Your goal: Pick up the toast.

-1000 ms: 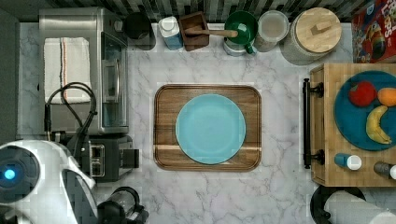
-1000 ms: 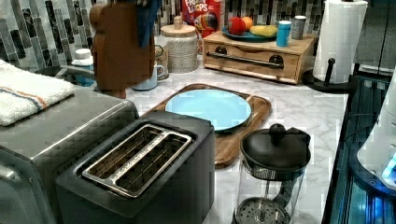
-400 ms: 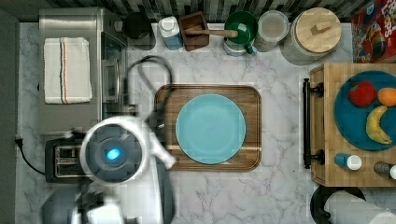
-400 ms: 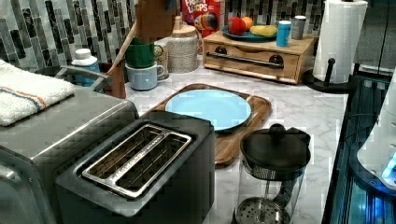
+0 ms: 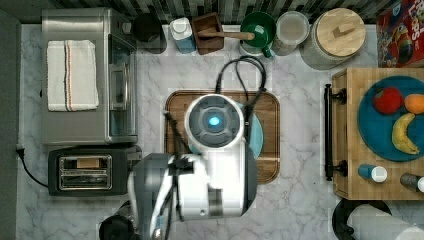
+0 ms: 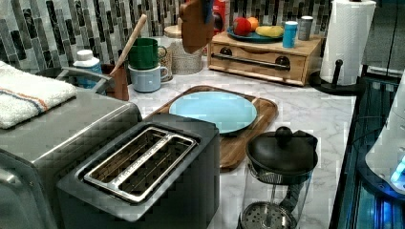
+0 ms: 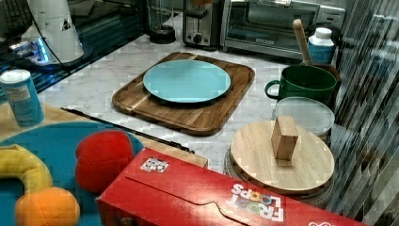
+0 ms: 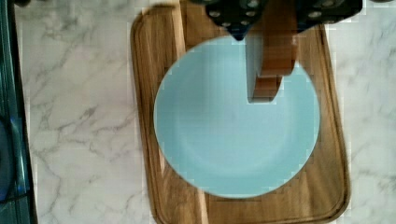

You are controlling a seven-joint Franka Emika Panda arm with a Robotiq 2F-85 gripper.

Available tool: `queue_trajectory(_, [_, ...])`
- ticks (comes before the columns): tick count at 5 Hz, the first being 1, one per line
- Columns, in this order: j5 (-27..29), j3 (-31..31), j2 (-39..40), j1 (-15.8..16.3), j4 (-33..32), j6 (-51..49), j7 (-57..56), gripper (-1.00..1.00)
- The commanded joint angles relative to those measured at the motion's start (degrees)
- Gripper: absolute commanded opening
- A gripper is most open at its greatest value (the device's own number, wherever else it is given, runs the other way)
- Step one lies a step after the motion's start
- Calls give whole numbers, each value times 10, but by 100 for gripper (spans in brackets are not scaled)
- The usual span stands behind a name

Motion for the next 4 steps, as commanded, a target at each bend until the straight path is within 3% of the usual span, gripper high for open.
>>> queue_trajectory(1, [-29, 48, 10, 28, 21, -22, 21, -100])
queue_trajectory(4, [-28, 59, 10, 17, 21, -22, 20, -100])
